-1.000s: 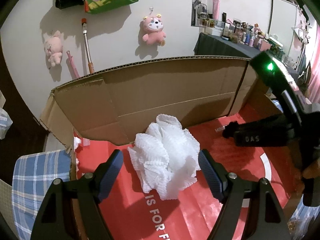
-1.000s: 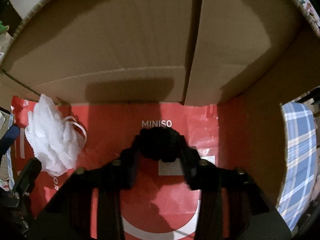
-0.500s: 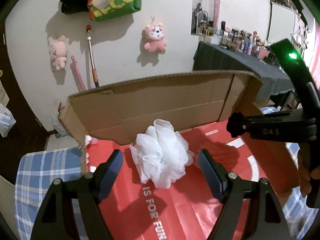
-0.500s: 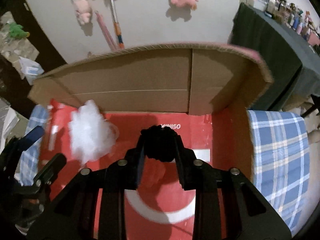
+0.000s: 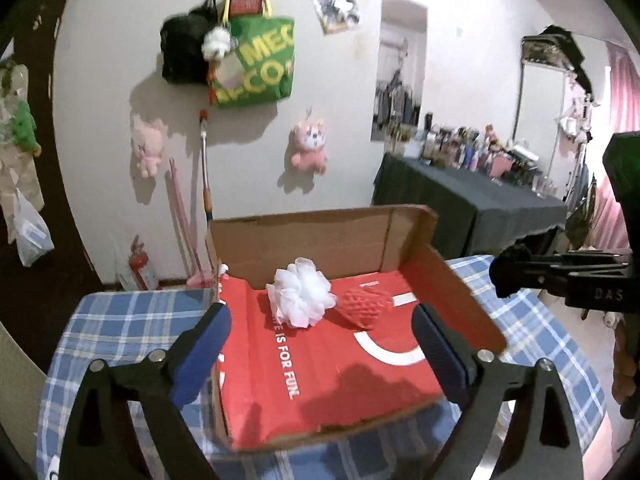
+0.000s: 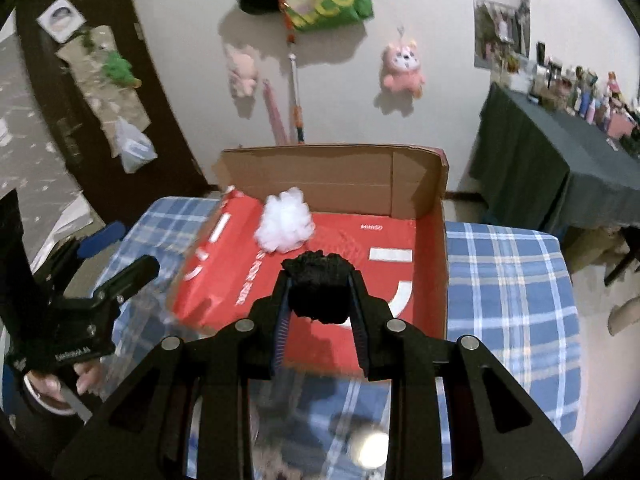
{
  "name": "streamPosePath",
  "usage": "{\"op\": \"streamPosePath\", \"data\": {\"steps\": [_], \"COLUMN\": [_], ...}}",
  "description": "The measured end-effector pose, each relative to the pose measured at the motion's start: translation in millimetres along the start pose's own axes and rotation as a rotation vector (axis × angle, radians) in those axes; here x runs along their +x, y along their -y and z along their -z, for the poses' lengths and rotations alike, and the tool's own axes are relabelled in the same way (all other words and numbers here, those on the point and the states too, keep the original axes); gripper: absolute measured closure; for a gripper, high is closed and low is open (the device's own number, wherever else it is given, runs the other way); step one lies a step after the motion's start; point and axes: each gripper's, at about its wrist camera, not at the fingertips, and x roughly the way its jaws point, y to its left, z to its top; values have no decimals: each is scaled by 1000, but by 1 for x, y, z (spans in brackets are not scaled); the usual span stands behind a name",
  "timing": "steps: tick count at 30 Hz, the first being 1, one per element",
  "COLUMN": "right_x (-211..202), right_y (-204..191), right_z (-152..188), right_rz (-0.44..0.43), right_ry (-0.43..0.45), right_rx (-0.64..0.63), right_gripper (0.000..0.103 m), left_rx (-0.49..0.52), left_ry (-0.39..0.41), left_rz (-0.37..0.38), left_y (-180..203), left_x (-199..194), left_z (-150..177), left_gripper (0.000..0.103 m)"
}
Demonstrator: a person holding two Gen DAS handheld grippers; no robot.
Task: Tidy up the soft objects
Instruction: 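Carry the black pom-pom out of the box and set it on the table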
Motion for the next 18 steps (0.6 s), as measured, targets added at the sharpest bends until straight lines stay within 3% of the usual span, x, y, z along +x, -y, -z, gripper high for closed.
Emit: {"op": "streamPosePath", "data": {"steps": [5,10,13,18], "right_x": [-45,-59,-50,-8], "right_y": [-18,-30,-33,-23], "right_z": [57,119,153,190], "right_rz": [-10,13,62,62], "right_ry": [57,81,74,19], "right_rx": [-69,-133,-161,-126], "right_gripper": [77,76,76,76], "left_rx": [23,-20,-32,-31], "left_ry": [84,119,122,106], "left_rz": [-5,13,22,18], "left_y": [17,23,27,36], "left_x": [-60,-99,-109,-105], "left_z": [31,68,92,132], "left_gripper": [0,0,0,0]}}
